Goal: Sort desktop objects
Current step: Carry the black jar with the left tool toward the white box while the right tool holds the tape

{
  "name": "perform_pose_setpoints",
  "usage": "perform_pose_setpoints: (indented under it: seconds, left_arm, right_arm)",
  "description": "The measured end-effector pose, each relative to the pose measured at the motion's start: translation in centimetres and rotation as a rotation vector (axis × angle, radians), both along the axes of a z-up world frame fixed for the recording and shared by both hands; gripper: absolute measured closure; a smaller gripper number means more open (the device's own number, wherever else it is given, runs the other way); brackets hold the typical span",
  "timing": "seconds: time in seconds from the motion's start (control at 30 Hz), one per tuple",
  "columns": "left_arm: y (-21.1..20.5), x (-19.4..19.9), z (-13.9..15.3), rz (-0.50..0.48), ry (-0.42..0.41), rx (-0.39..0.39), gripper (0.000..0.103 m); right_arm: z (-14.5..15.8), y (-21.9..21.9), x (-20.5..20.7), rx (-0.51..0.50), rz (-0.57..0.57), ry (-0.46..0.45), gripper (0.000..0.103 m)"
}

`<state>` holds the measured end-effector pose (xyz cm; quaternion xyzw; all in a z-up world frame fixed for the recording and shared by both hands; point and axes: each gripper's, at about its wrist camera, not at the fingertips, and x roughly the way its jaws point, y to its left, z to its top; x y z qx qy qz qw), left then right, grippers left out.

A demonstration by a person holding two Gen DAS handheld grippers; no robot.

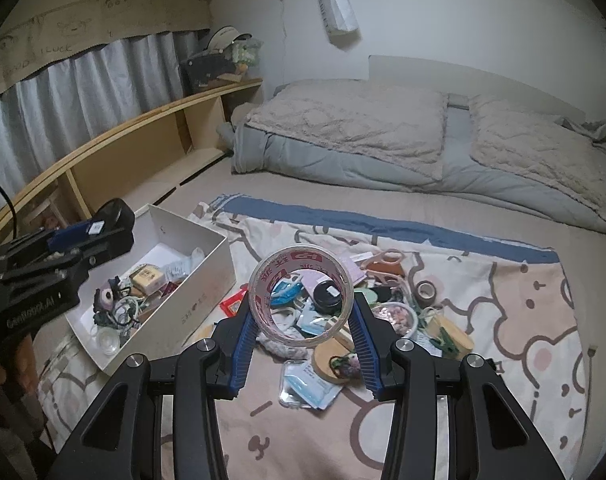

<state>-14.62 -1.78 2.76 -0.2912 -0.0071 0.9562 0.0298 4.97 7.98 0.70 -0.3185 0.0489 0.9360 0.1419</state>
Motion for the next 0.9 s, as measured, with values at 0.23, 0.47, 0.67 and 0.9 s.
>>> perform_pose_setpoints:
  seconds: [0.23, 0.47, 0.67, 0.9]
  left_arm:
    - [-3.3, -1.4, 0.6, 0.046, 0.029, 0.018, 0.053]
    - [-7.1, -2.7, 0.2, 0.112, 0.03, 0.026, 0.053]
    - [-9.6, -4.6, -0.8, 0.168, 0.029, 0.039, 0.053]
    - [-12.6, -7.6, -3.8, 0.219, -0.028, 0.054, 0.053]
  right_arm:
    - [-1.4, -0.4, -1.9, -0.023, 0.031, -0.026, 0.057]
    - [-2.2, -0.8, -2.9, -0.045, 0.078, -0.048, 0.057]
    - [-3.0, -1.1, -3.8, -0.078, 0.096, -0.063, 0.057]
    - [-4.4, -1.6, -4.9, -0.113, 0.129, -0.09, 0.057]
